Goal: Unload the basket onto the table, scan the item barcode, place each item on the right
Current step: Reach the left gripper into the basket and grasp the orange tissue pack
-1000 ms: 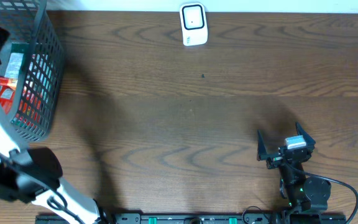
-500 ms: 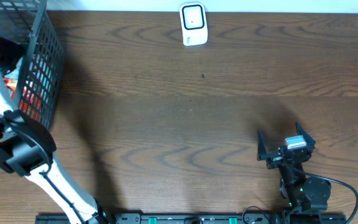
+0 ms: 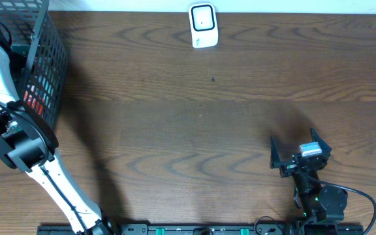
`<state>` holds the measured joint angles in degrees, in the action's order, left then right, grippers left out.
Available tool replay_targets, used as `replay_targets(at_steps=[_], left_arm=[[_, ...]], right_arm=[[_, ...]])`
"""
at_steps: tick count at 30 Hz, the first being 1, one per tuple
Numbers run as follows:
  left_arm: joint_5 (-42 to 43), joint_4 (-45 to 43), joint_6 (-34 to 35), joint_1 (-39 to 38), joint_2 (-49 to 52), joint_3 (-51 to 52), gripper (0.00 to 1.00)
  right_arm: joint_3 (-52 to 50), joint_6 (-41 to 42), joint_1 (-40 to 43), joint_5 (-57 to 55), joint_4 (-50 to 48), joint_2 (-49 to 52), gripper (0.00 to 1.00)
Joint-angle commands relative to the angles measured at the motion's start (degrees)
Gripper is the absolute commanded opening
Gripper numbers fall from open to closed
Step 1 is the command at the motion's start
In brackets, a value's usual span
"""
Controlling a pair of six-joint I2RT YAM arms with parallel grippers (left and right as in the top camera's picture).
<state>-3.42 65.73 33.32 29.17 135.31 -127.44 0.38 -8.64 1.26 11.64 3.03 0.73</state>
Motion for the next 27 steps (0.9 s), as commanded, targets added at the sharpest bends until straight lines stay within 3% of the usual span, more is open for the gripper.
replay_targets(at_steps=[1, 8, 15, 19, 27], left_arm=[[-1.22, 0.13, -0.04, 0.2, 0.0, -0.48, 0.56], [-4.17, 0.59, -0.24, 0.17, 0.07, 0.48, 0.47], [-4.96, 0.81, -0.24, 0.17, 0.02, 0.57, 0.29], [-4.96, 0.79, -0.22, 0.17, -0.35, 0.5, 0.14], [-5.01, 0.33, -0.24, 0.17, -5.97, -0.09, 0.1]], right_arm=[[-0.09, -0.63, 0.2, 0.26, 0.22, -0.24, 0.99], [-0.09, -0.63, 0.2, 0.26, 0.22, -0.24, 0.99], [-0.09, -0.63, 0.2, 0.26, 0.22, -0.24, 0.99], [-0.09, -0.63, 0.2, 0.26, 0.22, -0.24, 0.99], [-0.09, -0.63, 0.2, 0.26, 0.22, -0.24, 0.99]])
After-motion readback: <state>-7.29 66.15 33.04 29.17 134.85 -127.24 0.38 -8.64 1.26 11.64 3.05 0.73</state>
